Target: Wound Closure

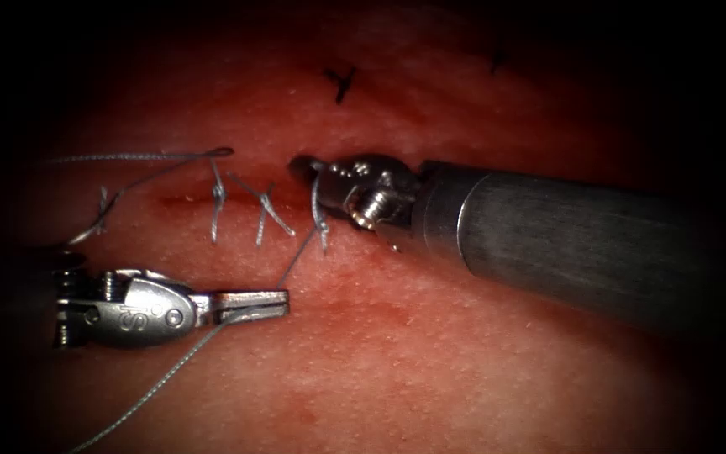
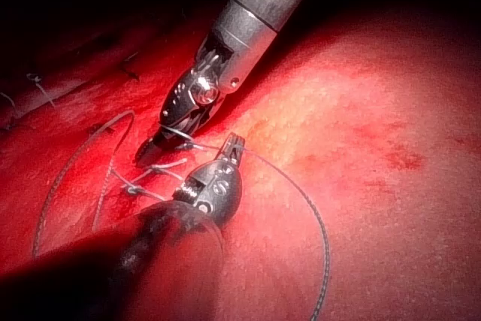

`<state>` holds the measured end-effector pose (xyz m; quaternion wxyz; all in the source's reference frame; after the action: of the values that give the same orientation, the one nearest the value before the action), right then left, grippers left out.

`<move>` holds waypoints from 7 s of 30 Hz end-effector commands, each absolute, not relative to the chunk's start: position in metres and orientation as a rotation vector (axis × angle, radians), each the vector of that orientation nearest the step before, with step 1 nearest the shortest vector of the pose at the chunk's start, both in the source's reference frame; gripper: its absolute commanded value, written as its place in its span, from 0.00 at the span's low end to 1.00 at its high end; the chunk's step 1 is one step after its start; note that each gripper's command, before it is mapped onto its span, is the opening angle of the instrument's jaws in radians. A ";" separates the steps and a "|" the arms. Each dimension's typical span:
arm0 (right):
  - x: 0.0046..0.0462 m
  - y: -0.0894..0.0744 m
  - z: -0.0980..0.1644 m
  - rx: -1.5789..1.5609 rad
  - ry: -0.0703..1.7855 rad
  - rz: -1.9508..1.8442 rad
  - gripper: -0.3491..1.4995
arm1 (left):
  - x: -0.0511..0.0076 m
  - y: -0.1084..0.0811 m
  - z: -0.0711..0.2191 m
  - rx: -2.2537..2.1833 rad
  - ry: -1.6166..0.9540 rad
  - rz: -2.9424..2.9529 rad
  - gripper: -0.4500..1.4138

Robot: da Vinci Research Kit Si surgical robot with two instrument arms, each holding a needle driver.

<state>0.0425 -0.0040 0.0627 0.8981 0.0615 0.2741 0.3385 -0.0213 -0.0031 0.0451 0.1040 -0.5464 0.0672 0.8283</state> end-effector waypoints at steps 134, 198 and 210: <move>0.0385 -0.003 0.053 0.038 1.031 0.548 0.61 | -0.0248 0.016 0.032 -1.419 0.552 2.455 0.00; 0.0275 -0.007 0.050 -0.056 1.082 0.438 0.92 | -0.0216 0.002 0.025 -1.587 0.452 2.316 0.00; 0.0263 -0.011 0.048 0.034 1.109 0.350 0.99 | -0.0232 -0.007 0.021 -1.664 0.191 2.168 0.40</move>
<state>0.0256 -0.0113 0.0478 0.8357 0.0163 0.5235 0.1652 -0.0226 -0.0084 0.0206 0.2053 -0.5938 0.0523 0.7763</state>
